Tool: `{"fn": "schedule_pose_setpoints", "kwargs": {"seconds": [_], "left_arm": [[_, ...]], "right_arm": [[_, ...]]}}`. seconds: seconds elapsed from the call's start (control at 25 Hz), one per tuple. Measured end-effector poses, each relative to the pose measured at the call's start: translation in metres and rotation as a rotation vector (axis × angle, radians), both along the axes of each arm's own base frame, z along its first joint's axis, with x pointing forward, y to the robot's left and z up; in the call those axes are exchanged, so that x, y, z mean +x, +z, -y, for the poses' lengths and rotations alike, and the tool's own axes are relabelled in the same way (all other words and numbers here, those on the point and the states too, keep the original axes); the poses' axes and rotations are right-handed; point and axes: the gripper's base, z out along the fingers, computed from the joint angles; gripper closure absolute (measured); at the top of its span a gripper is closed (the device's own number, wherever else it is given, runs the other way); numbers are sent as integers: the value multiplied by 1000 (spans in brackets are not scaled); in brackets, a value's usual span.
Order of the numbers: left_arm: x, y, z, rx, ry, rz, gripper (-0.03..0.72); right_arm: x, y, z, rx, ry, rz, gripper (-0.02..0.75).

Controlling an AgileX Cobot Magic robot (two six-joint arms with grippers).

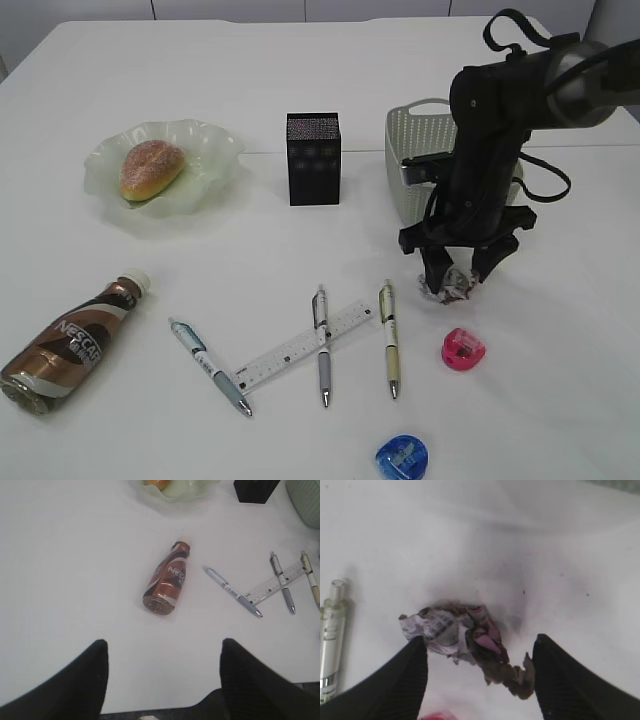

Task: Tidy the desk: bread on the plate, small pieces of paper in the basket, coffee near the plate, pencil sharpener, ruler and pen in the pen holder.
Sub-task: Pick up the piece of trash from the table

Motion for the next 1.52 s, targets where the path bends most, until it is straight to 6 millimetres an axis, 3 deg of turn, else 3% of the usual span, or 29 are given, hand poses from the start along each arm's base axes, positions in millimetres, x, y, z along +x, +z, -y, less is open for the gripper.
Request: {"fn": "schedule_pose_setpoints", "kwargs": {"seconds": [0.72, 0.84, 1.16, 1.52], "left_arm": [[0, 0, 0, -2, 1, 0, 182], [0, 0, 0, -2, 1, 0, 182], [0, 0, 0, -2, 1, 0, 183], [0, 0, 0, -2, 1, 0, 182]], "right_arm": [[0, -12, -1, 1, -7, -25, 244], [0, -12, -1, 1, -7, -25, 298], [0, -12, -1, 1, -10, -25, 567], [-1, -11, 0, -3, -10, -39, 649]]}}
